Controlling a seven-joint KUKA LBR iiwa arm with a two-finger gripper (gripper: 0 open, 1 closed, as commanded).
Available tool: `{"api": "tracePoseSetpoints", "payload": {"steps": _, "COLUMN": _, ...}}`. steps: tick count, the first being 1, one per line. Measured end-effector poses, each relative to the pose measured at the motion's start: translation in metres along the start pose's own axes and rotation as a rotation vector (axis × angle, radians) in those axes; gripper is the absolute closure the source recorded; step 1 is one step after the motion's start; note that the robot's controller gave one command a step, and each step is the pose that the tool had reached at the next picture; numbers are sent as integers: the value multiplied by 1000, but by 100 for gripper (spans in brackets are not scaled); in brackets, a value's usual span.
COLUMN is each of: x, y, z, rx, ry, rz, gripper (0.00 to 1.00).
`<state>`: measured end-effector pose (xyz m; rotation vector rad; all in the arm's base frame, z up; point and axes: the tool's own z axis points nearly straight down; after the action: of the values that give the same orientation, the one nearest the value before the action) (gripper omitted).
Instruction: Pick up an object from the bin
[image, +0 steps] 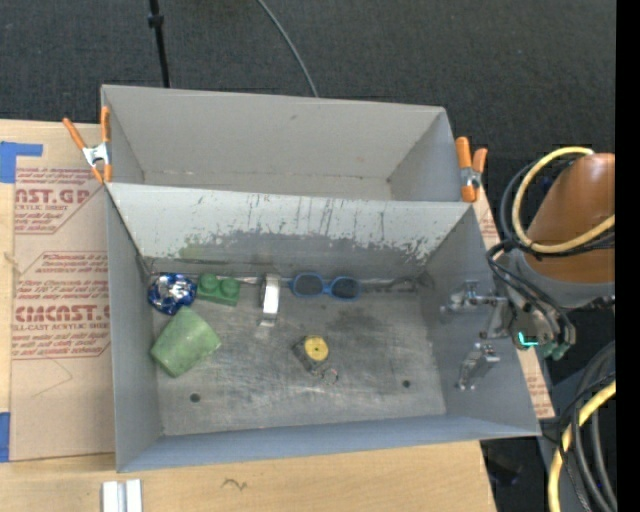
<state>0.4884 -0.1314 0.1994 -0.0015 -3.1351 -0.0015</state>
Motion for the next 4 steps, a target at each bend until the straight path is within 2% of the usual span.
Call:
{"api": "tracePoseSetpoints", "payload": {"steps": 1, "x": -51, "y": 55, "z": 108, "rx": -3, "ry": -2, "rz": 81, "gripper": 0}}
{"api": "tracePoseSetpoints", "payload": {"steps": 2, "x": -36, "y": 129, "z": 125, "rx": -2, "ry": -8, "rz": 33, "gripper": 0}}
{"api": "tracePoseSetpoints", "payload": {"steps": 3, "x": -34, "y": 131, "z": 121, "rx": -1, "ry": -6, "rz": 206, "gripper": 0}}
{"api": "tracePoseSetpoints", "payload": {"steps": 4, "x": -27, "y": 179, "z": 126, "rx": 3, "ry": -15, "rz": -128, "gripper": 0}}
